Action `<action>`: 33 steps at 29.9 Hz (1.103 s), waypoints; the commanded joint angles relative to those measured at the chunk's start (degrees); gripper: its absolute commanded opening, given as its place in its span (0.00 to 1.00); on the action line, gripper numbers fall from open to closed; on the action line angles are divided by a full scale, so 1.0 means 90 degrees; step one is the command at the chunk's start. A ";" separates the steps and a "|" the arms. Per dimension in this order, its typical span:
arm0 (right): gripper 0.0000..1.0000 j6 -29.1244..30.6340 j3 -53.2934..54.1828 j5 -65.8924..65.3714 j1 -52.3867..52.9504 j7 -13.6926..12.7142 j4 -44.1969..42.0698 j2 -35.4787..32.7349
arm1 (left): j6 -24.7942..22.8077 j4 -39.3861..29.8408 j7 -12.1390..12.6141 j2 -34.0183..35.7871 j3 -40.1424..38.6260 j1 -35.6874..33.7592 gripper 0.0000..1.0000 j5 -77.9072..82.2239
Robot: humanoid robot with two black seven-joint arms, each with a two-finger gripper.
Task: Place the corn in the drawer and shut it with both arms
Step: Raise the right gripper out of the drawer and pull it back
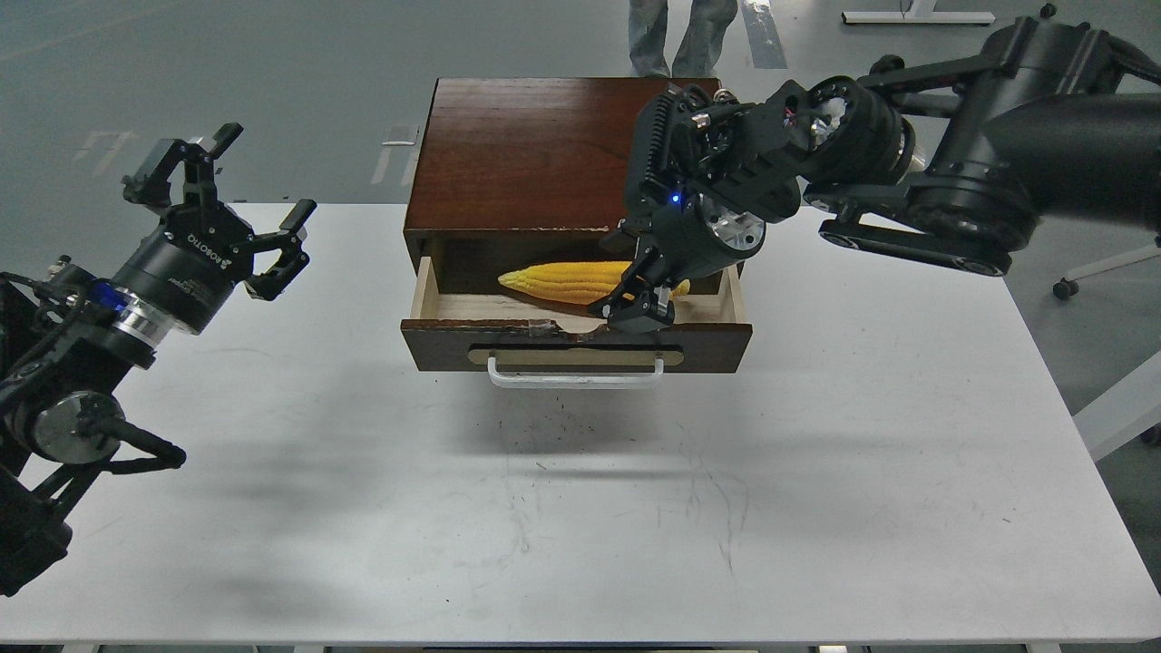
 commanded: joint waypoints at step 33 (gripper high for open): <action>0.99 0.0097 0.5067 1.0144 -0.6597 0.0000 -0.0592 -0.2940 | 0.0000 -0.0763 -0.0507 0.0030 0.0045 -0.0067 1.00 0.2224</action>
